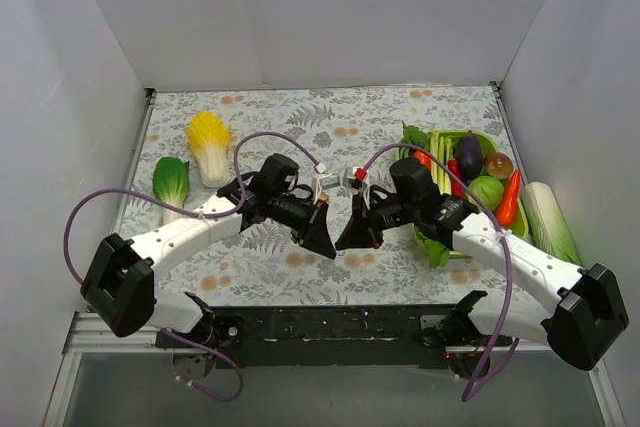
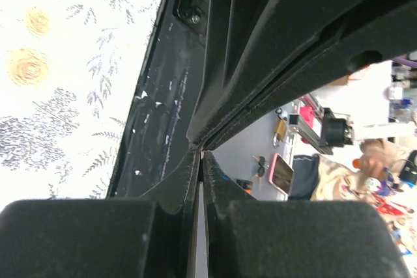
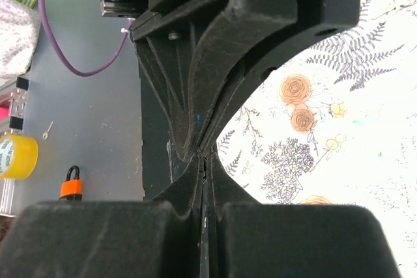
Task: Unlock with the key
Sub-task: Pick up the key from the center of the board.
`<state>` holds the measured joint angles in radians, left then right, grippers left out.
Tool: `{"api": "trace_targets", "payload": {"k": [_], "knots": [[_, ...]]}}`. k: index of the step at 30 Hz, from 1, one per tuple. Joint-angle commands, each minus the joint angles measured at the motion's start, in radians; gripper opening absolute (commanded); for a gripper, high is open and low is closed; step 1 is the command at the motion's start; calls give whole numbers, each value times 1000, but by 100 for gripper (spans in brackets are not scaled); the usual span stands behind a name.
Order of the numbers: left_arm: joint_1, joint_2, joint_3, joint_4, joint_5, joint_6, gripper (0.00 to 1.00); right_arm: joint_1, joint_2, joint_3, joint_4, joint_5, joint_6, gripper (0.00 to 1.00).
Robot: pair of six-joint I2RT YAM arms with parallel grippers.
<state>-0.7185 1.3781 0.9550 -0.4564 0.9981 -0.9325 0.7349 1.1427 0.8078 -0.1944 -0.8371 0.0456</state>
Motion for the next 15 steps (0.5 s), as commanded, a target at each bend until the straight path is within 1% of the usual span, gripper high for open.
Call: {"api": "trace_targets", "payload": {"k": [1,2,3,4,5,6,7,9,10,12,13,15], "knots": [[5,-97,-15,107,-91,-38,1,4,-40,-22,29,4,30,1],[5,-102,-13,116,-104,-46,8,6,-43,-28,41,3,34,1],[10,-103,-12,116,-134,-46,23,4,-44,-32,46,4,45,1],[11,-105,-15,119,-145,-46,24,4,-52,-41,52,13,49,1],[14,-106,-18,125,-156,-49,28,4,-55,-45,65,18,59,1],[20,-117,-24,131,-170,-58,35,3,-57,-50,72,26,69,1],[25,-126,-30,156,-193,-68,52,3,-67,-58,78,45,77,1],[40,-167,-59,186,-205,-97,69,1,-80,-68,101,75,101,1],[47,-186,-71,227,-222,-109,82,0,-96,-78,114,105,115,1],[56,-233,-111,269,-245,-132,86,-5,-127,-110,174,125,144,1],[56,-246,-123,298,-266,-150,87,-8,-135,-127,185,144,183,1],[59,-263,-156,327,-271,-169,87,-9,-158,-166,259,159,226,1]]}}
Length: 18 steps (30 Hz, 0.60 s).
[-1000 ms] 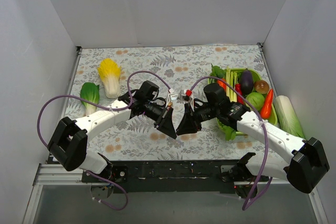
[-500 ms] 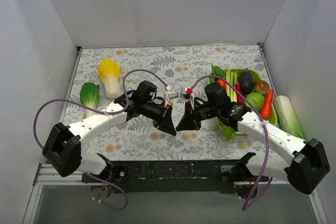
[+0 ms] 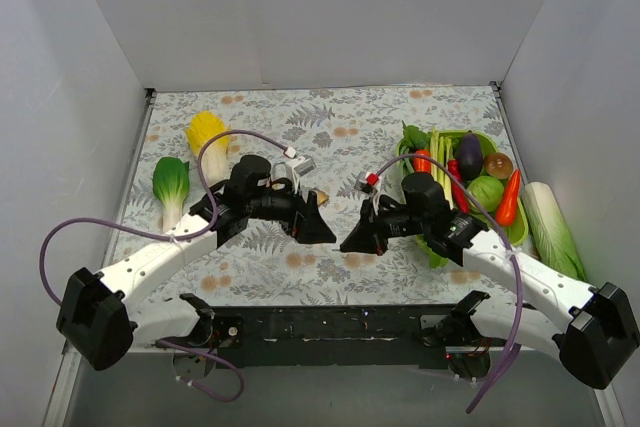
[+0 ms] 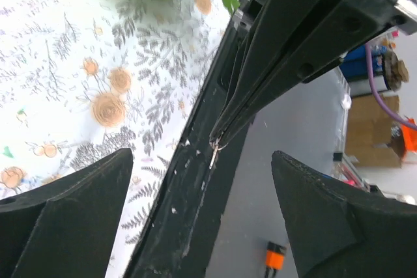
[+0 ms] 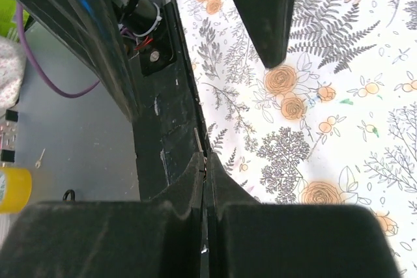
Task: Unlock with the key
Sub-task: Pick up the key from the center of the board.
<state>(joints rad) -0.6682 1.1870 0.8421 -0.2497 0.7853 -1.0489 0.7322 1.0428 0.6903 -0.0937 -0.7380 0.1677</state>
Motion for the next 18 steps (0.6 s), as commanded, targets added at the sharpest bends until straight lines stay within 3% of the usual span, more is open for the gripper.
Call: {"api": "trace_targets", "payload": {"k": [1,4,10,18], "knots": [[9,-79,-50,144,-60,-69,87,-7,-64,-60,205,72,140,1],[10,-99,-84,188,-102,-97,86,-7,-82,-95,267,113,187,1],[15,-141,-153,276,-381,-269,91,-11,-105,-143,264,346,266,1],[15,130,20,38,-753,-503,88,-36,-171,-198,233,555,296,1]]}}
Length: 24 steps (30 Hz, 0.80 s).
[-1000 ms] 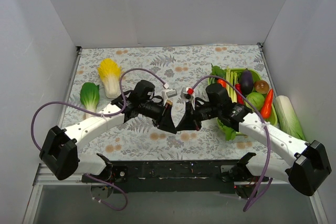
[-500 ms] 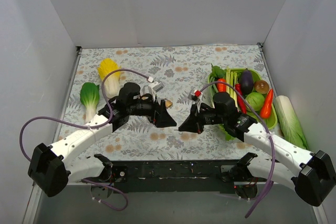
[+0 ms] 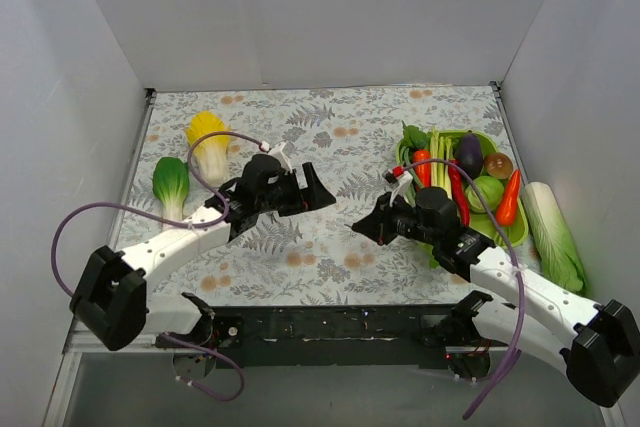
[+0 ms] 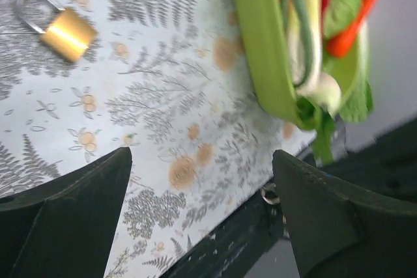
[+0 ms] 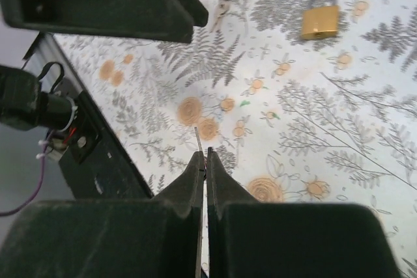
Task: Unlock with the key
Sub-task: Pick up the key from the center of the board.
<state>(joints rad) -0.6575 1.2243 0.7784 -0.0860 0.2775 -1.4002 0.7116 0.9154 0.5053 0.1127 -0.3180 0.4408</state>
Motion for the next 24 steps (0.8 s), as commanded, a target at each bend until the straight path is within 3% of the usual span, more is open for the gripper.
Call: {"api": "trace_targets", "payload": {"k": [1,5,14,19,24], "knots": [[1,116,106,-164,-306,-166,86,-17,-52,-17,19,145,19,1],[-45,240,231,-245,-438,-230,85,-20,-91,-20,-11,195,-1,1],[-67,569,450,-422,-532,-279,84,-21,-168,-74,19,209,-14,1],[-77,589,510,-419,-535,-299,81,-21,-211,-90,18,197,-30,1],[-105,422,432,-318,-508,-296,81,-20,-240,-77,10,184,-155,1]]}}
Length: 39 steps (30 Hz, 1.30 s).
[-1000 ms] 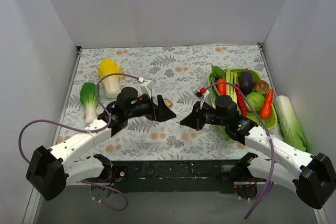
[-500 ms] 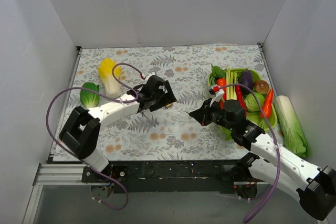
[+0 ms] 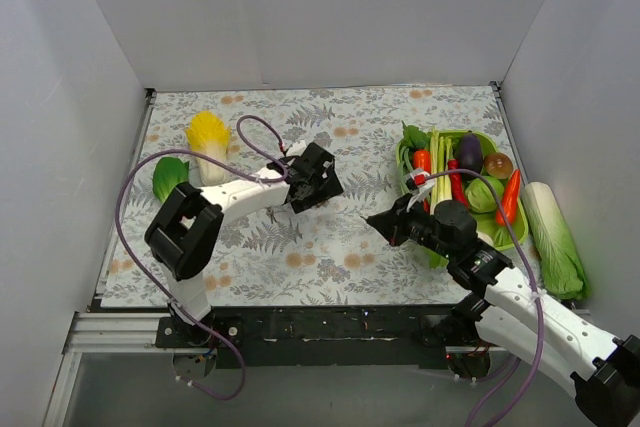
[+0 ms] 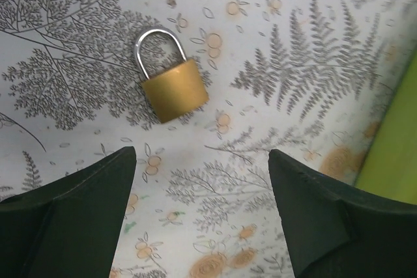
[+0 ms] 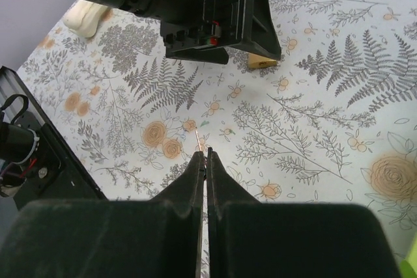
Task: Unlock with the key
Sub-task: Pick up the key from the center of the board.
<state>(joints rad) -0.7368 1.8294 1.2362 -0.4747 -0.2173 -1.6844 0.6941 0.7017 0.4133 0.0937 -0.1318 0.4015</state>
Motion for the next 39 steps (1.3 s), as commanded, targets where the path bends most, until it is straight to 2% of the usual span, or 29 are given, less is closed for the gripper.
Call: {"api": "trace_targets", "payload": {"k": [1,4,8,11,14,15,17,28,35,39], "knots": [[-29,-224,-47,102,25,-3,81,-4,-27,22,26,-2,-142,1],[-33,-347,-136,211,166,-30,81,1,-28,30,31,8,-231,1],[-32,-378,-141,144,262,-162,83,33,8,42,55,86,-326,1],[-33,-380,-178,151,338,-259,84,93,57,45,96,205,-386,1],[-33,-361,-185,157,377,-279,82,171,122,59,133,337,-455,1],[-35,-360,-187,160,377,-279,73,206,139,70,141,395,-470,1],[-35,-366,-187,166,377,-270,67,232,185,85,152,440,-492,1],[-35,-378,-242,200,403,-287,64,364,338,165,241,629,-641,1],[-33,-403,-273,229,388,-301,55,442,439,202,273,708,-710,1],[-35,-407,-287,231,384,-301,42,467,455,203,296,745,-725,1]]}}
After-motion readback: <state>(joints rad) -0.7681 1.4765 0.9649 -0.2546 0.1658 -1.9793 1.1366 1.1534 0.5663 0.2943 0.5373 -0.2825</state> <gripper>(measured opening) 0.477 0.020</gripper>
